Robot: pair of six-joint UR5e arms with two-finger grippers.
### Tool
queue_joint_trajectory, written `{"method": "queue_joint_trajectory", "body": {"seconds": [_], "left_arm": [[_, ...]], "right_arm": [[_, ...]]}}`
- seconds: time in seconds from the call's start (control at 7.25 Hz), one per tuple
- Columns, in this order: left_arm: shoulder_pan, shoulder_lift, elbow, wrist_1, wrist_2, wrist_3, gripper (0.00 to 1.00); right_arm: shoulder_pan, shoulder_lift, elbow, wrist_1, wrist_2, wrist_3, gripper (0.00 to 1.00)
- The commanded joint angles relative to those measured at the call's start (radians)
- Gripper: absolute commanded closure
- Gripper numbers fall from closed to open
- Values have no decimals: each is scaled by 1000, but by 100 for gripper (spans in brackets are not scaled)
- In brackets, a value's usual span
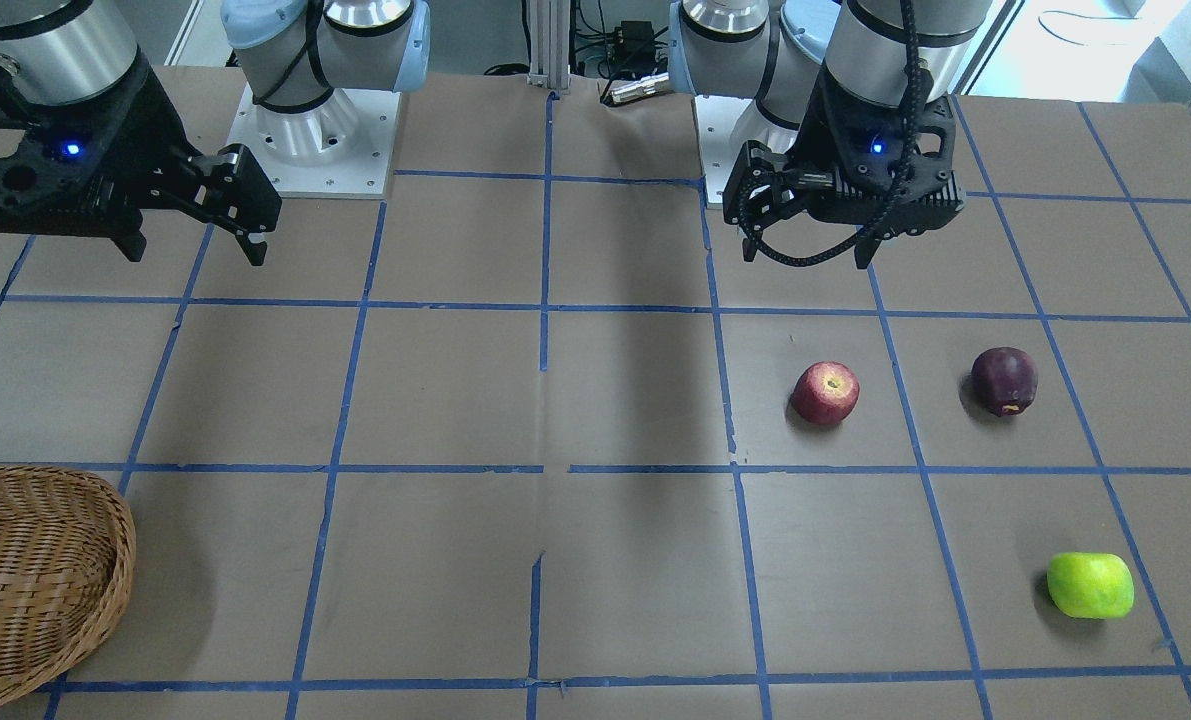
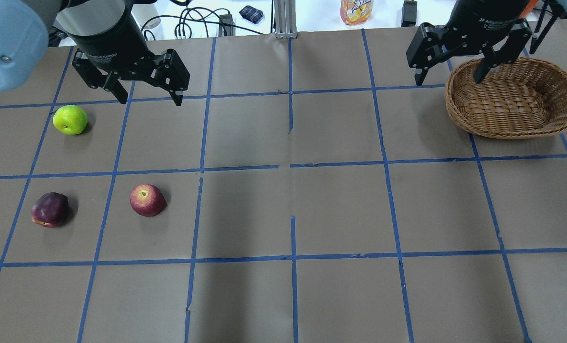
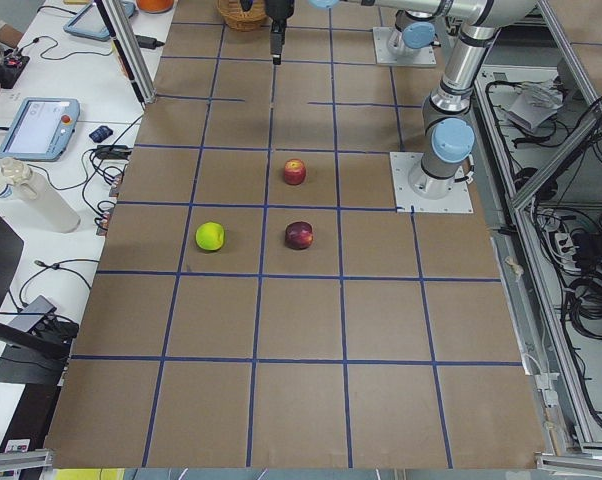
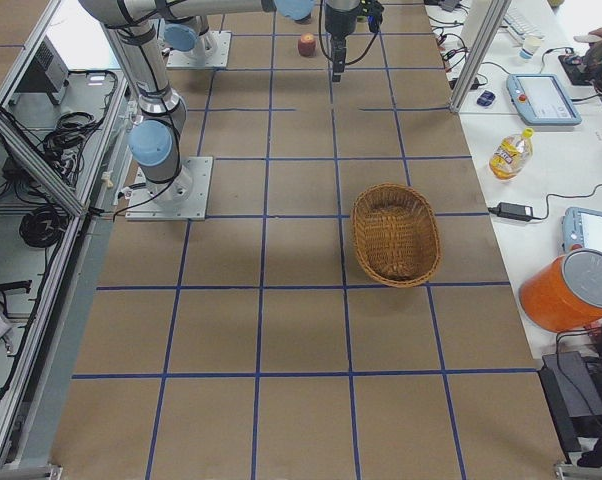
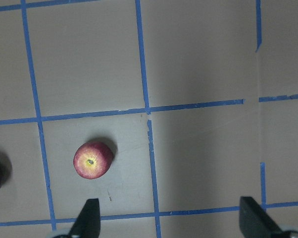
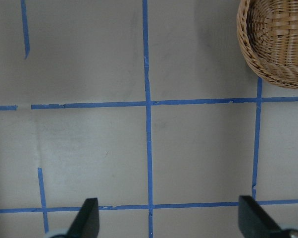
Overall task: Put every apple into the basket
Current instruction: 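Move the left gripper down toward the red-yellow apple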
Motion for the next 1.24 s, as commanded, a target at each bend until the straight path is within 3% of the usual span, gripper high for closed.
{"method": "queue_joint_trajectory", "body": {"seconds": [0.0, 0.69, 0.83, 1.1], "left_arm": [[-1, 1, -1, -3, -1, 1, 0], [39, -1, -11, 6, -1, 19, 0], [88, -11, -11, 6, -1, 28, 0], [229, -4, -51, -3, -2, 219, 0]], "right_arm": [[0, 0, 1, 1, 0, -2, 0], [1, 0, 0, 1, -41, -2, 0], [2, -2, 1, 7, -41, -2, 0], [0, -3, 0, 6, -41, 0, 0]]}}
